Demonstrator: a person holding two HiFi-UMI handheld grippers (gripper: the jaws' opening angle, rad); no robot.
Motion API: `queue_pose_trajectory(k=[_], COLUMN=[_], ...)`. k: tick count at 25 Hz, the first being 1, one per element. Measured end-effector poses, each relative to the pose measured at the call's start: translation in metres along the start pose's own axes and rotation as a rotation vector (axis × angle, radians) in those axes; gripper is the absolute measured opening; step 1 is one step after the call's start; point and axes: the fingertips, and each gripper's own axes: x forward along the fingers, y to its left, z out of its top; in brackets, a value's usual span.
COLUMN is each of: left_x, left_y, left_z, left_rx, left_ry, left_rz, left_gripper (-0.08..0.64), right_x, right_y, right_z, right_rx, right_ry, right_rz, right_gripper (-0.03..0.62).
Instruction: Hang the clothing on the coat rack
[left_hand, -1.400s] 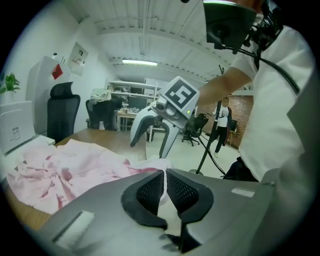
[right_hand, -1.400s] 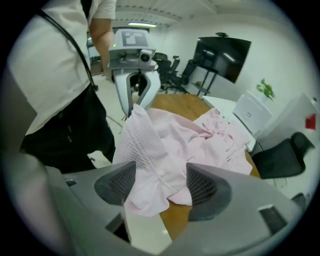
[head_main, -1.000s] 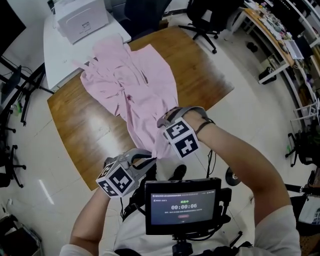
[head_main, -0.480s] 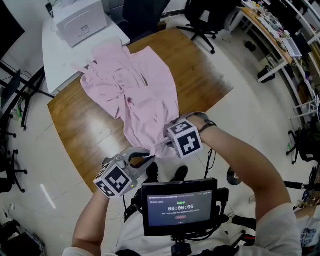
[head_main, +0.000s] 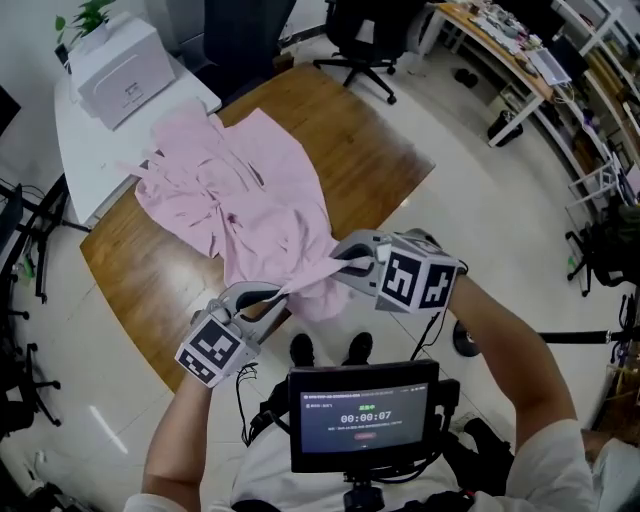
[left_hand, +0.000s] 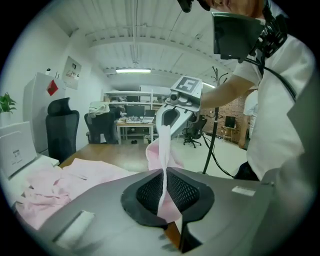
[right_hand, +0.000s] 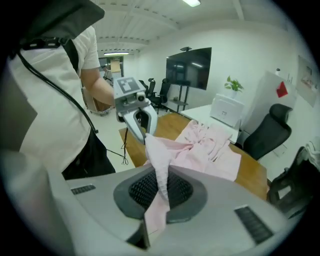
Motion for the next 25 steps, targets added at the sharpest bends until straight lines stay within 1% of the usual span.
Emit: queue_pose_trajectory(k=[2, 4, 6, 8, 11, 15, 18, 20, 22, 25], left_x=[0.008, 0.015, 0.019, 0.021, 0.024, 0.032, 0.034, 0.031, 0.027, 0.022], left_y=[-0.001, 0.000, 0.003, 0.009, 0.017, 0.030, 0.038, 0.039, 0.037, 0.039], left_z=[0.002, -0.001, -0.005, -0.008, -0.013, -0.018, -0.016, -0.013, -0.010, -0.011], left_rx=[-0.002, 0.008, 0.015, 0.015, 0.026, 0.062, 0.085, 0.099, 0.136, 0.196], left_ry=[-0.012, 0.002, 0.019, 0.024, 0.038, 0.060, 0.055, 0.045, 0.041, 0.058], left_rz=[-0.007, 0.001, 0.021, 0.041, 0.063, 0.091, 0.110, 0.097, 0.074, 0.047], left_gripper=[0.020, 0.042, 0.080, 0.120, 0.147, 0.149, 0.148, 0.149, 0.166, 0.184], right_x=[-0.013, -0.026, -0.041, -0.055, -0.068, -0.078, -0.084, -0.088, -0.092, -0.101], right_y=[0.001, 0.001, -0.002, -0.003, -0.004, -0.001, 0.001, 0.000, 0.000, 0.000], right_z=[0.012, 0.026, 0.040, 0.050, 0.056, 0.060, 0.061, 0.059, 0.057, 0.056], right_rx=[-0.005, 0.004, 0.025, 0.027, 0.001, -0.017, -0.033, -0.031, -0.027, -0.031], right_ry=[-0.037, -0.085, -0.140, -0.170, -0.184, -0.188, -0.182, -0.180, -0.177, -0.176], right_rz=[-0.041, -0.074, -0.103, -0.131, -0.162, -0.185, -0.200, -0.216, -0.229, -0.250], right_gripper=[0.012, 0.012, 0.011, 0.011, 0.011, 0.011, 0.011, 0.011, 0.011, 0.011])
